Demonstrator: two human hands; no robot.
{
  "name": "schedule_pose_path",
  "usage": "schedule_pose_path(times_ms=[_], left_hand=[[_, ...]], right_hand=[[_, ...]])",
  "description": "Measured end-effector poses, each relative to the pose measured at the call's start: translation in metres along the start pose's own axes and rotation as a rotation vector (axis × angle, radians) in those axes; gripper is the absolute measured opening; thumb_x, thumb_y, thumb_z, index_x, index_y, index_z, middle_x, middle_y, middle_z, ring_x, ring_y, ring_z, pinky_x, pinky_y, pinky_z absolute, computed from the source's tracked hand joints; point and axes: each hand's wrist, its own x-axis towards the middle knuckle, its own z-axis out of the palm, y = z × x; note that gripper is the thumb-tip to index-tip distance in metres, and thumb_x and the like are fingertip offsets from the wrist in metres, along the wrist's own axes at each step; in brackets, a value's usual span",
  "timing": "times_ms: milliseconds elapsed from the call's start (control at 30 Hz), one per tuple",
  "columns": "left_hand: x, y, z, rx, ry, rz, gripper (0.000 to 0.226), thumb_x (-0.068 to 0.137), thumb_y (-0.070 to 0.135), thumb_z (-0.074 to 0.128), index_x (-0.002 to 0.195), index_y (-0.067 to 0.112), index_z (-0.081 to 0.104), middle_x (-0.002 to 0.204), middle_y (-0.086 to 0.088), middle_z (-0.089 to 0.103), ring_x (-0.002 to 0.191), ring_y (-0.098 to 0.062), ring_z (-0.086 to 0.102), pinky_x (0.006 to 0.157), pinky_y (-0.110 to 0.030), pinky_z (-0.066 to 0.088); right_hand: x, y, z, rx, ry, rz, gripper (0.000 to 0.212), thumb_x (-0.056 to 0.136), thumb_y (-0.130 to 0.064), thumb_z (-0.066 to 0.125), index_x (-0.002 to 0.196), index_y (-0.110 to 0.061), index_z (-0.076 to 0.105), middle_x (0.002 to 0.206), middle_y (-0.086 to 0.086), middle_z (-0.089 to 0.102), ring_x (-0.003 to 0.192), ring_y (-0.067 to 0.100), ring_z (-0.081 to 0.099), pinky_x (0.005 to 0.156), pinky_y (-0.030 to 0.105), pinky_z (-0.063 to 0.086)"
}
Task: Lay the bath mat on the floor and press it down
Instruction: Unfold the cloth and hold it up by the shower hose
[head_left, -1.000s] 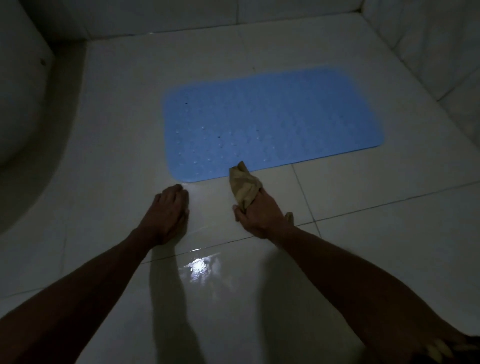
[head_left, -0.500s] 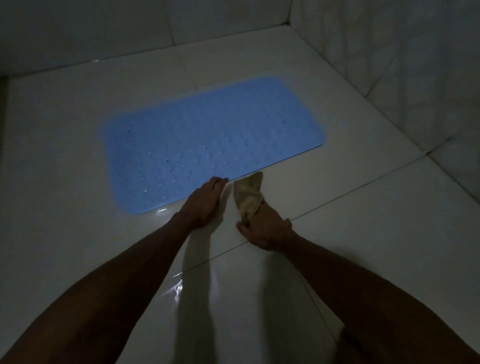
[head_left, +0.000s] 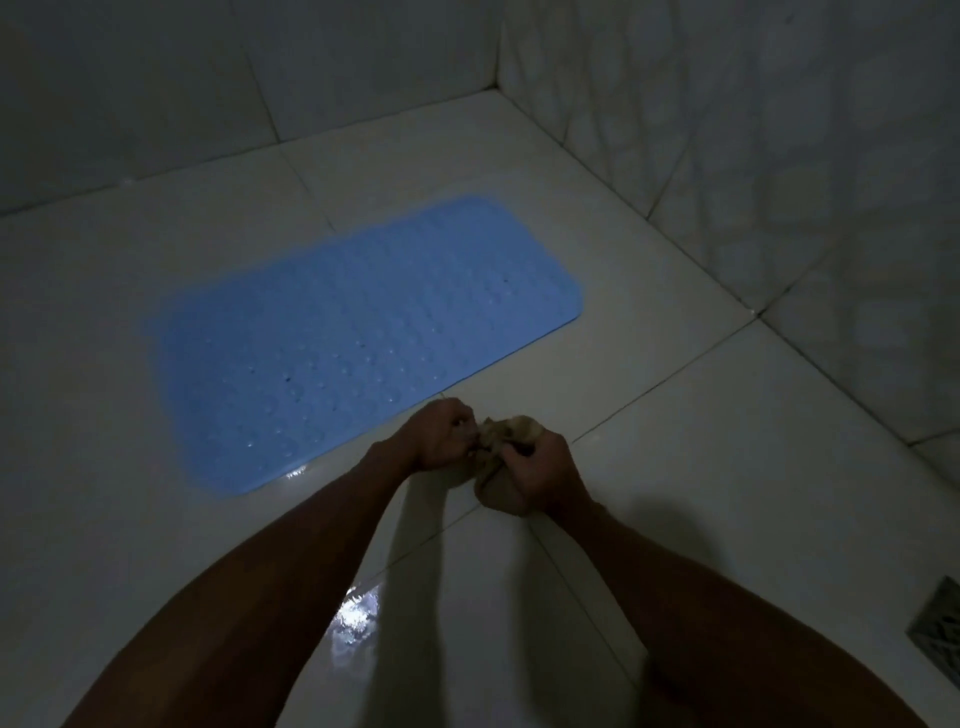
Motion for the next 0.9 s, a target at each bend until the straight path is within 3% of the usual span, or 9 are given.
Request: schedule_pose_path(times_ms=[100,167,233,300,367,500,700,833,900], left_hand=[[-0.008,0.027,-0.055,-0.086,0.136,-0.02,0.021,0.082,0.026,0.064,0.087,0.006,0.067,0.101,0.0,0.066,0.093,-0.013,0.059,0.08,-0.024,0.044],[-0.016,0.069,-0.109,-0.119,0.13,-0.058,0.013,0.085,0.018,0.061,0.079,0.007,0.063,0.09,0.006,0.067,0.083,-0.005,0.059,0.075,-0.022,0.044],[-0.021,0.117,-0.166,-0.131,0.118,-0.069,0.02,0.085,0.013,0.059,0.068,0.007,0.052,0.067,-0.002,0.059,0.063,-0.008,0.052,0.065,-0.026,0.042],[-0.027,0.172,-0.226,-0.139,0.122,-0.065,0.023,0.085,0.012,0.058,0.068,0.004,0.046,0.06,-0.01,0.049,0.055,-0.012,0.044,0.057,-0.032,0.041],[-0.034,0.231,-0.285,-0.15,0.122,-0.056,0.023,0.084,0.013,0.06,0.069,0.002,0.046,0.058,-0.007,0.049,0.051,-0.011,0.044,0.052,-0.027,0.041],[-0.048,0.36,-0.419,-0.111,0.181,-0.053,0.023,0.082,0.02,0.064,0.068,0.009,0.049,0.056,0.0,0.051,0.046,-0.002,0.041,0.048,-0.014,0.035],[-0.077,0.557,-0.622,-0.092,0.226,-0.081,0.021,0.08,0.019,0.065,0.073,0.003,0.054,0.06,-0.005,0.056,0.055,-0.013,0.049,0.055,-0.027,0.043],[-0.089,0.639,-0.718,-0.057,0.242,-0.036,0.019,0.081,0.016,0.065,0.067,0.012,0.053,0.061,-0.006,0.054,0.057,-0.014,0.049,0.057,-0.028,0.043],[-0.089,0.662,-0.757,-0.069,0.286,-0.014,0.02,0.081,0.015,0.064,0.066,0.015,0.051,0.062,-0.006,0.052,0.057,-0.014,0.047,0.056,-0.026,0.04]], right_hand=[[0.014,-0.052,-0.016,0.064,0.018,0.178,0.023,0.089,-0.009,0.061,0.069,-0.014,0.068,0.066,-0.006,0.067,0.063,0.004,0.064,0.067,0.027,0.048],[0.014,-0.103,-0.032,0.172,-0.023,0.239,0.017,0.088,-0.016,0.062,0.076,-0.012,0.073,0.07,0.004,0.071,0.065,0.019,0.068,0.065,0.032,0.052],[0.014,-0.162,-0.052,0.2,-0.026,0.312,0.019,0.089,-0.023,0.063,0.085,-0.008,0.073,0.068,0.014,0.07,0.057,0.029,0.064,0.054,0.031,0.05],[0.019,-0.224,-0.077,0.164,0.017,0.285,0.018,0.091,-0.021,0.063,0.083,-0.008,0.072,0.069,0.009,0.07,0.06,0.025,0.065,0.057,0.029,0.049],[0.021,-0.285,-0.104,0.184,0.04,0.248,0.01,0.091,-0.017,0.065,0.091,-0.011,0.072,0.081,0.006,0.071,0.073,0.016,0.067,0.068,0.03,0.052],[0.027,-0.424,-0.173,0.205,0.032,0.251,0.02,0.09,-0.013,0.065,0.106,-0.003,0.07,0.099,0.015,0.072,0.09,0.025,0.068,0.075,0.033,0.053],[0.018,-0.638,-0.287,0.211,-0.04,0.185,0.025,0.086,-0.02,0.072,0.109,-0.011,0.068,0.101,0.006,0.069,0.092,0.02,0.064,0.075,0.028,0.048],[0.02,-0.719,-0.328,0.186,-0.131,0.108,0.025,0.087,-0.028,0.072,0.108,-0.016,0.066,0.098,-0.001,0.069,0.089,0.014,0.064,0.073,0.024,0.049],[0.029,-0.741,-0.335,0.171,-0.163,0.036,0.025,0.091,-0.024,0.068,0.113,-0.014,0.067,0.105,-0.003,0.068,0.096,0.011,0.063,0.082,0.024,0.05]])
